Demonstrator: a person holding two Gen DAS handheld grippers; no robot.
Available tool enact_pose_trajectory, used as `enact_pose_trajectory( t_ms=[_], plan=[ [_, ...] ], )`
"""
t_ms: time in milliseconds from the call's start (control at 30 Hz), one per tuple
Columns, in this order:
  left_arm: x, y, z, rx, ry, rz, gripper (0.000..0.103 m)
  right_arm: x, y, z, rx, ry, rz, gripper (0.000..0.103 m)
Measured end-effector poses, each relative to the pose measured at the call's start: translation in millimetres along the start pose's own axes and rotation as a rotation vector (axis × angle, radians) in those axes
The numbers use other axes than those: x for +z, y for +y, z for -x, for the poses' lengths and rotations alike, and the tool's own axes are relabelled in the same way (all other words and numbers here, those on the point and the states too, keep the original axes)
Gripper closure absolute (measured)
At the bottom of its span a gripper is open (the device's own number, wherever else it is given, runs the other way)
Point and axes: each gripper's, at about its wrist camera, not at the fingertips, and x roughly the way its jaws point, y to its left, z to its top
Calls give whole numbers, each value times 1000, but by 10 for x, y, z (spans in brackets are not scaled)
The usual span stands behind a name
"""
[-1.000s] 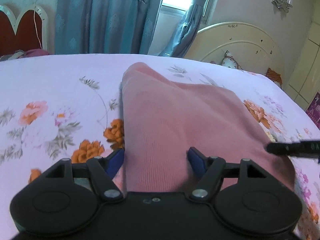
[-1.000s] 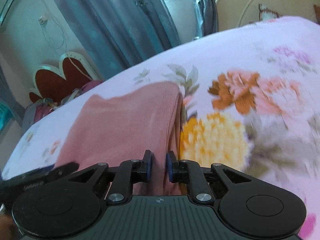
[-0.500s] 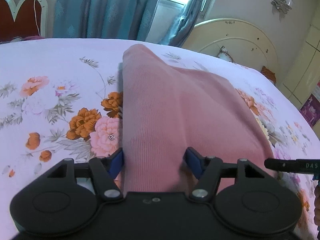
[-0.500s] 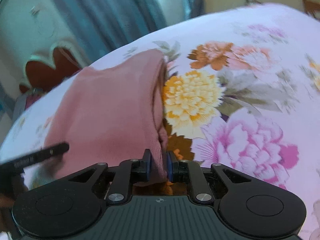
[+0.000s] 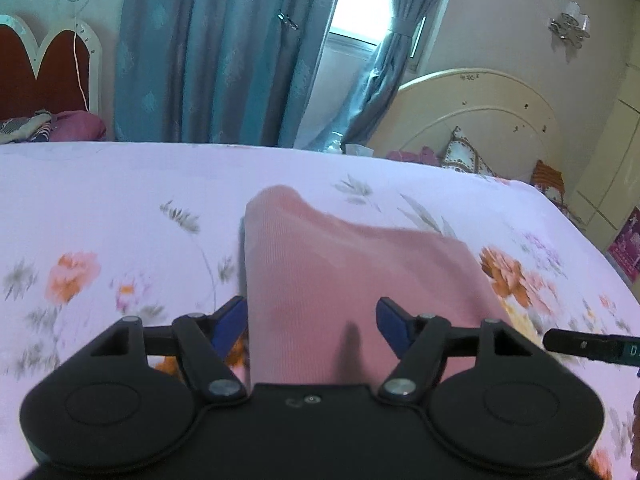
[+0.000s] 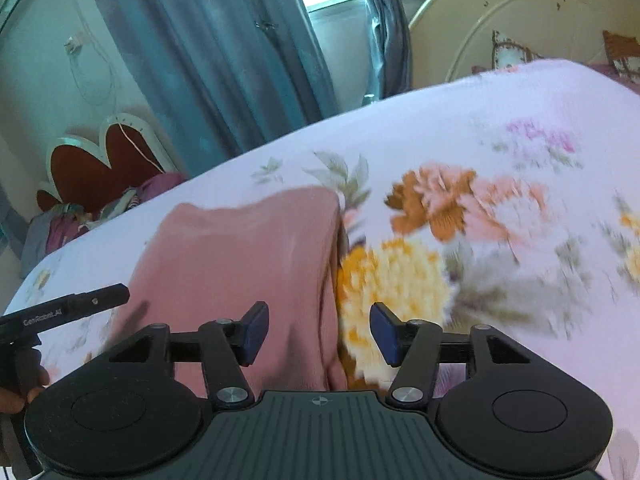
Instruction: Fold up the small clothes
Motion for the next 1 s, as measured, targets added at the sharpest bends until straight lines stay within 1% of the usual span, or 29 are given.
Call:
enact_pose_trajectory(
  t_ms=[100, 233, 367, 400, 433, 467, 500, 533, 567, 600, 633, 667, 700, 733, 800, 833, 867, 900, 933, 1000],
  plan=[
    [131, 5, -147, 10, -4, 20, 33, 152, 10, -203, 0, 1, -29, 47],
    [237, 35, -400, 40, 11, 33, 33, 340, 34, -545, -28, 24, -55, 47],
    [247, 192, -682, 54, 60, 106, 35, 472, 3, -950, -54, 63, -80, 48],
    [227, 244, -731, 48, 68, 128, 32, 508, -10, -1046, -53, 70, -90, 48],
    [199, 286, -770, 45, 75, 146, 32, 535, -20, -1121, -51, 75, -97, 48],
    [160, 326, -794, 42, 75, 162, 33, 561, -25, -1201, -56, 78, -103, 50],
    [113, 360, -795, 36, 64, 178, 37, 574, -36, -1247, -48, 70, -106, 60],
    [74, 374, -783, 29, 48, 188, 40, 581, -35, -1291, -31, 69, -103, 81],
    [30, 381, -758, 22, 28, 192, 47, 574, -13, -1304, -33, 60, -88, 81],
    [-8, 368, -722, 23, 2, 189, 52, 555, 36, -1301, -37, 41, -44, 81],
    [-33, 345, -694, 36, -23, 182, 53, 521, 102, -1273, -32, 13, 16, 85],
    [-74, 309, -666, 56, -54, 170, 53, 484, 149, -1248, -23, -16, 75, 85],
    [-101, 290, -659, 67, -76, 163, 53, 445, 165, -1254, -32, -34, 130, 85],
    [-125, 276, -664, 76, -91, 163, 52, 410, 148, -1310, -57, -27, 153, 85],
    [-104, 265, -689, 97, -101, 179, 46, 418, -10, -1355, -47, -35, 86, 84],
    [-81, 242, -712, 110, -90, 175, 43, 440, -44, -1356, -56, -36, 64, 78],
    [-56, 226, -730, 118, -73, 166, 39, 453, -70, -1352, -69, -38, 48, 69],
    [-25, 219, -728, 121, -57, 153, 35, 454, -106, -1342, -72, -37, 21, 65],
    [-2, 221, -711, 121, -45, 139, 35, 456, -141, -1318, -63, -29, -2, 63],
    [46, 234, -639, 112, -33, 124, 30, 440, -147, -1223, -65, -31, -5, 63]
  ],
)
